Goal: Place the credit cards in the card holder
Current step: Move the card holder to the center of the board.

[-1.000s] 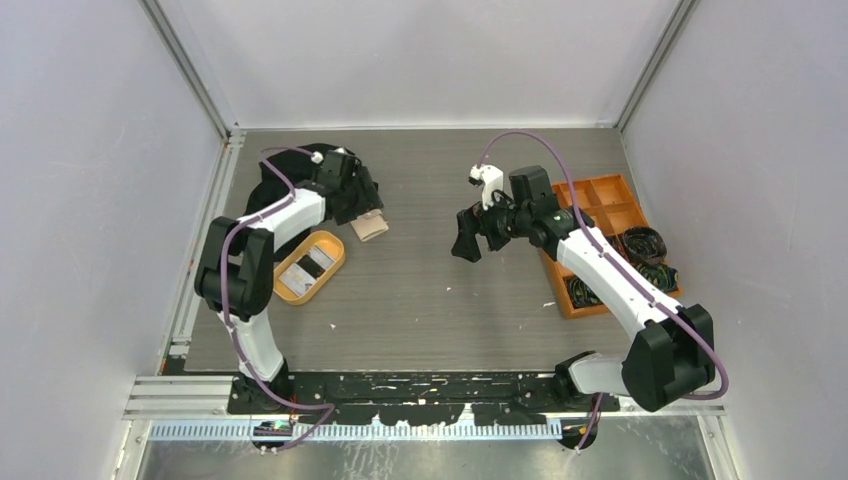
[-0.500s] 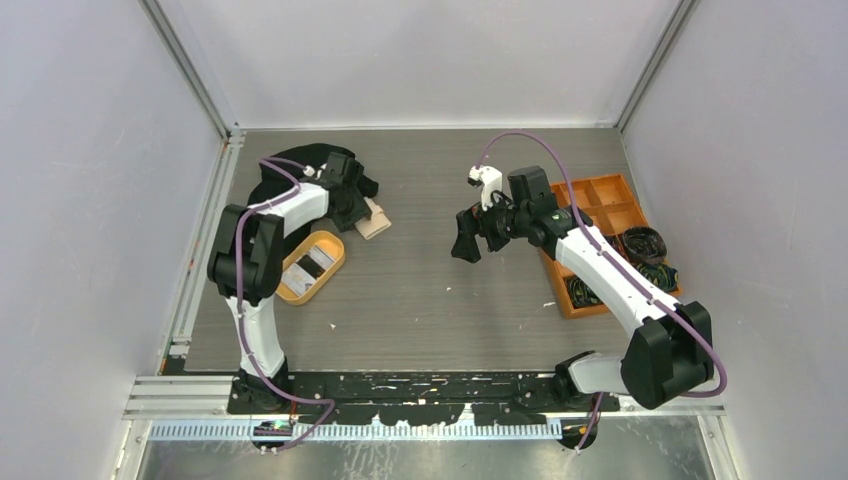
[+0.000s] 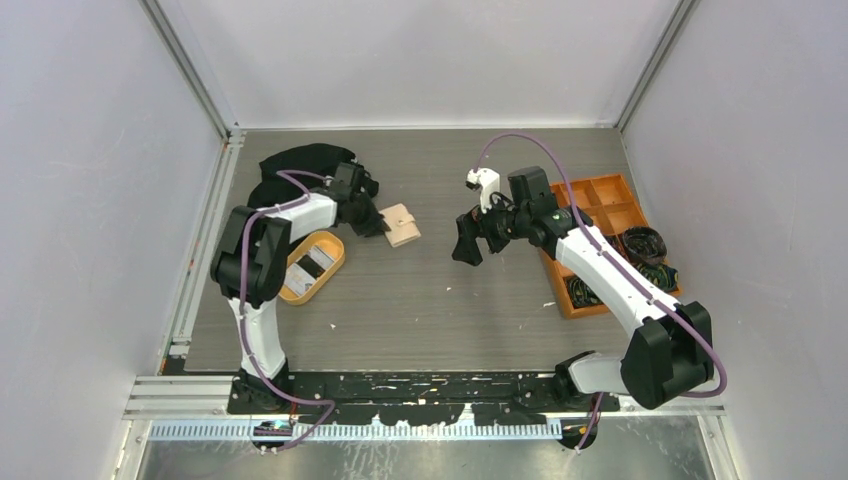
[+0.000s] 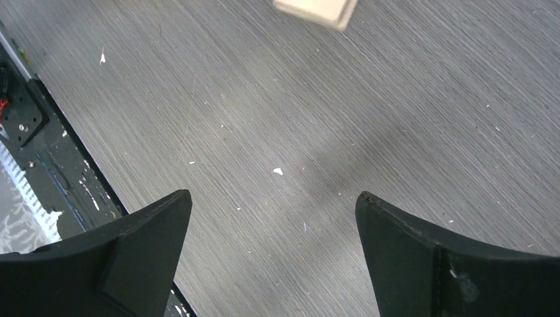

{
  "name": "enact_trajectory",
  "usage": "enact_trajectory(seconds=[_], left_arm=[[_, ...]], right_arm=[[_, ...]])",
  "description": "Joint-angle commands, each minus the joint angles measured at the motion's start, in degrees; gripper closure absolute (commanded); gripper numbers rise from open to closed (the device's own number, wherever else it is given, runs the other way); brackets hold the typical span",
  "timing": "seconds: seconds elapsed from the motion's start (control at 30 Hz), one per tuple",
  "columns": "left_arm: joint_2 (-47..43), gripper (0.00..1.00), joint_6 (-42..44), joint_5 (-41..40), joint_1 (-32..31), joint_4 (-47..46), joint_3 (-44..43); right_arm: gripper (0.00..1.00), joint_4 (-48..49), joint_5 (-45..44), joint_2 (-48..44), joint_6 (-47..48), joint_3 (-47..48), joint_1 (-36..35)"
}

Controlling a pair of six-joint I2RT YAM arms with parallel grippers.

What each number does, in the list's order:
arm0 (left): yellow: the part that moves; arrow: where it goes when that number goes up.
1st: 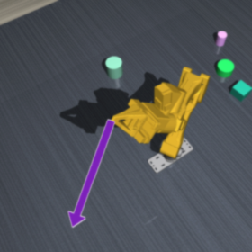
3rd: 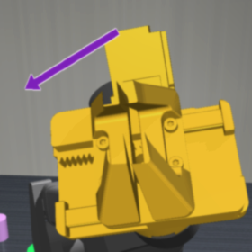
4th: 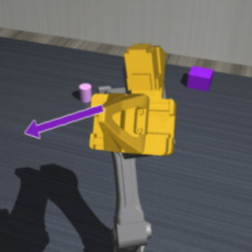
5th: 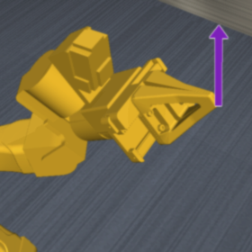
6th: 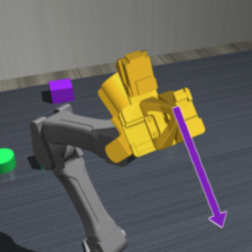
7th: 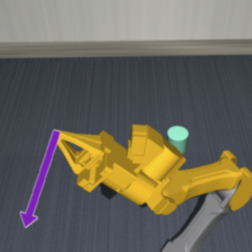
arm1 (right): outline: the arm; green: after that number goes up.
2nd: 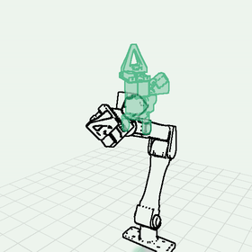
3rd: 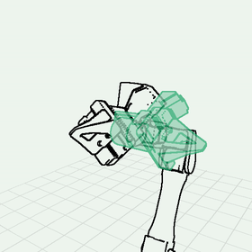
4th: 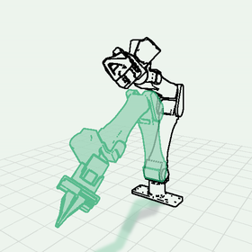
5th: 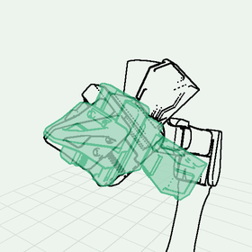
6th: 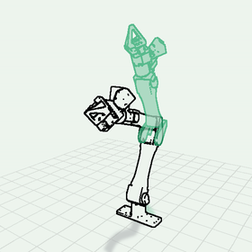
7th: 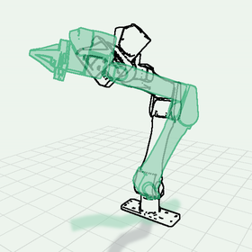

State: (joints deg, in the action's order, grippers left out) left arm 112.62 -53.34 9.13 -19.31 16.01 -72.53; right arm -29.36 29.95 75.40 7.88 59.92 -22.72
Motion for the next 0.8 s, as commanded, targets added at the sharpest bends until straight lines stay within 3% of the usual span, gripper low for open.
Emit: enact_trajectory(seconds=[0.0, 0.17, 0.27, 0.33, 0.43, 0.57, 0.77], left_arm=[[-2.3, 0.91, 3.2, 4.6, -8.4, 0.1, 2.2], [-2.2, 0.91, 6.4, 4.9, -17.1, -1.6, 5.1], [-2.6, 0.91, 8.1, 4.2, -21.9, -3.0, 7.1], [-3.8, 0.90, 8.9, 2.7, -24.6, -4.3, 8.8], [-7.7, 0.88, 9.2, 1.5, -27.1, -10.4, 13.8], [-14.5, 0.84, 7.3, 1.1, -27.4, -25.1, 23.1], [-13.4, 0.83, 4.5, 3.4, -27.5, -31.6, 26.5]], right_arm=[[0.00, -1.8, 4.3, -1.8, 8.6, 1.5, 0.1], [0.02, -2.8, 9.0, -3.9, 18.0, -1.6, 0.1], [0.03, -7.2, 12.0, -4.6, 35.6, -5.3, 0.0], [0.02, -7.6, 9.7, -4.2, 41.6, -8.0, 0.0], [0.08, -8.2, 8.5, -0.5, 41.9, -7.3, -0.2], [0.31, -10.1, 5.8, 7.5, 39.2, -4.3, -3.4], [0.36, -5.7, -0.3, 14.2, 33.0, -4.3, -8.3]])
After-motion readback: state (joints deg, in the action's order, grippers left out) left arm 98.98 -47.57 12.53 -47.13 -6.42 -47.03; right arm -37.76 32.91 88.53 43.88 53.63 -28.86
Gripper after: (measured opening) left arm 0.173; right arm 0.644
